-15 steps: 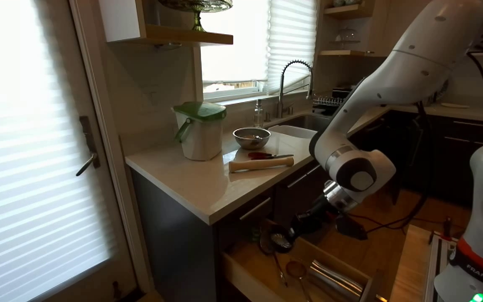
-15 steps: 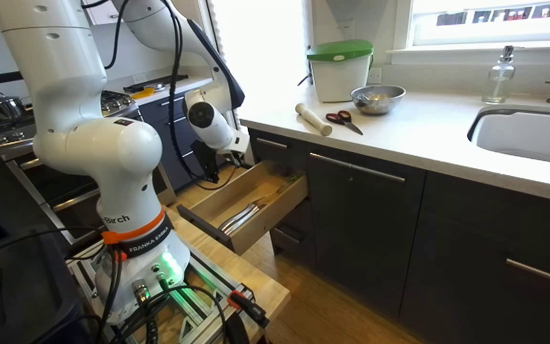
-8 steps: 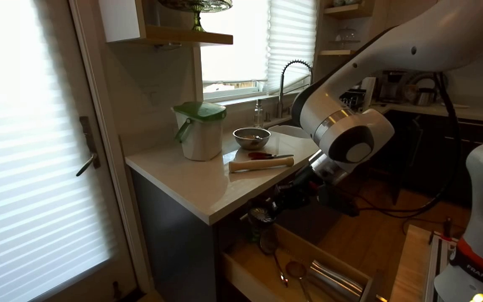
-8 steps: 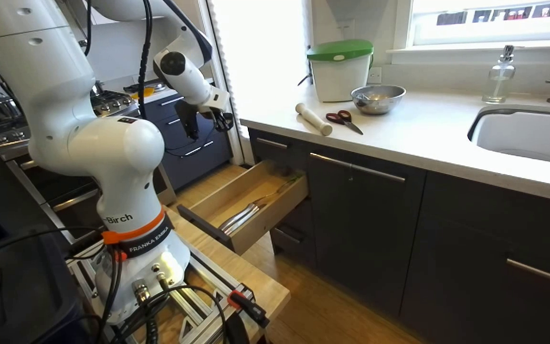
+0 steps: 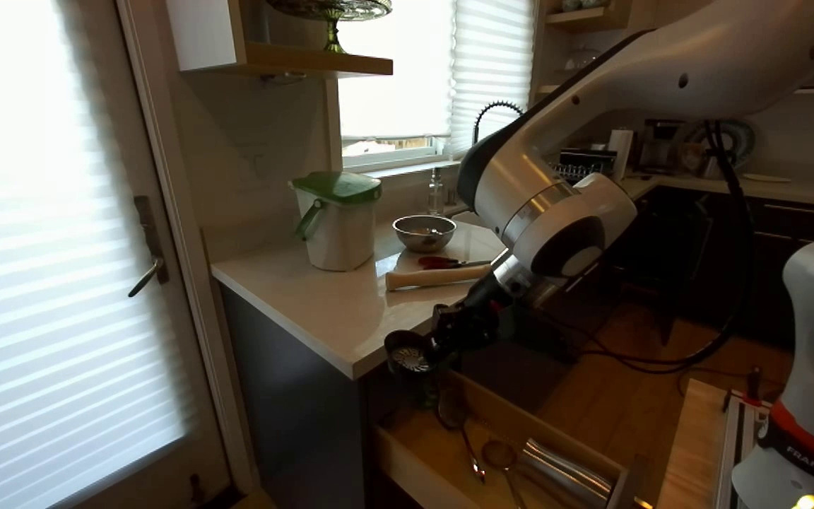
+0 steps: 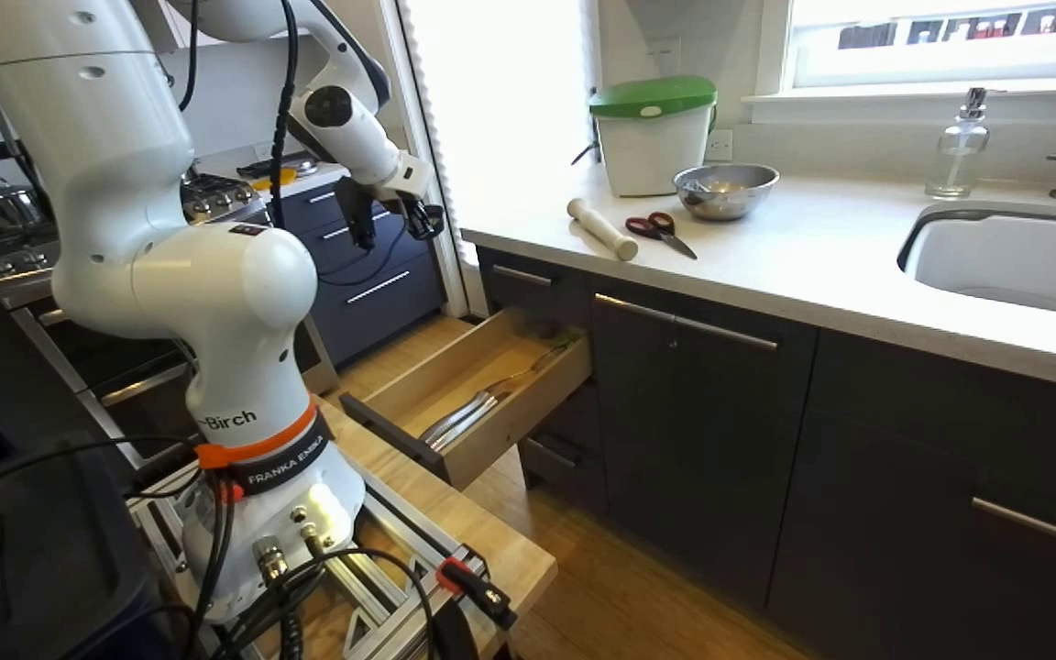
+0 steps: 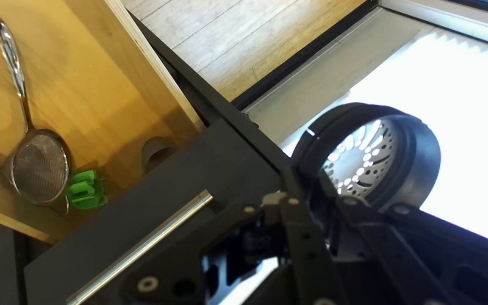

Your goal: Pick up the black bowl from the open drawer and put it on the kitchen counter

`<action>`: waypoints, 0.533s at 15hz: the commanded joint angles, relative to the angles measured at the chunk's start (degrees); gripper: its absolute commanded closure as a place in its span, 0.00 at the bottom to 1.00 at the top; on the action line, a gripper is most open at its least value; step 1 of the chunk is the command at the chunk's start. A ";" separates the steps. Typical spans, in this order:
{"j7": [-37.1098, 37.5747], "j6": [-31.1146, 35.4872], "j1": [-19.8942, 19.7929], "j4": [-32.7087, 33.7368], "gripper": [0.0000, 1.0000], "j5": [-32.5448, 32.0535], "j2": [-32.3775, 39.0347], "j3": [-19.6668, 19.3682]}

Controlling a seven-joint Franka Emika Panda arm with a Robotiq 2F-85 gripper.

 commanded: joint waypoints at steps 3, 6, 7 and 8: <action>0.00 0.00 0.03 0.09 0.89 0.00 0.18 -0.12; 0.54 0.78 -0.07 1.67 0.97 0.11 0.26 -0.19; 0.78 0.73 -0.20 2.07 0.97 0.15 0.09 -0.26; 1.08 0.65 -0.36 2.33 0.97 0.30 -0.12 -0.33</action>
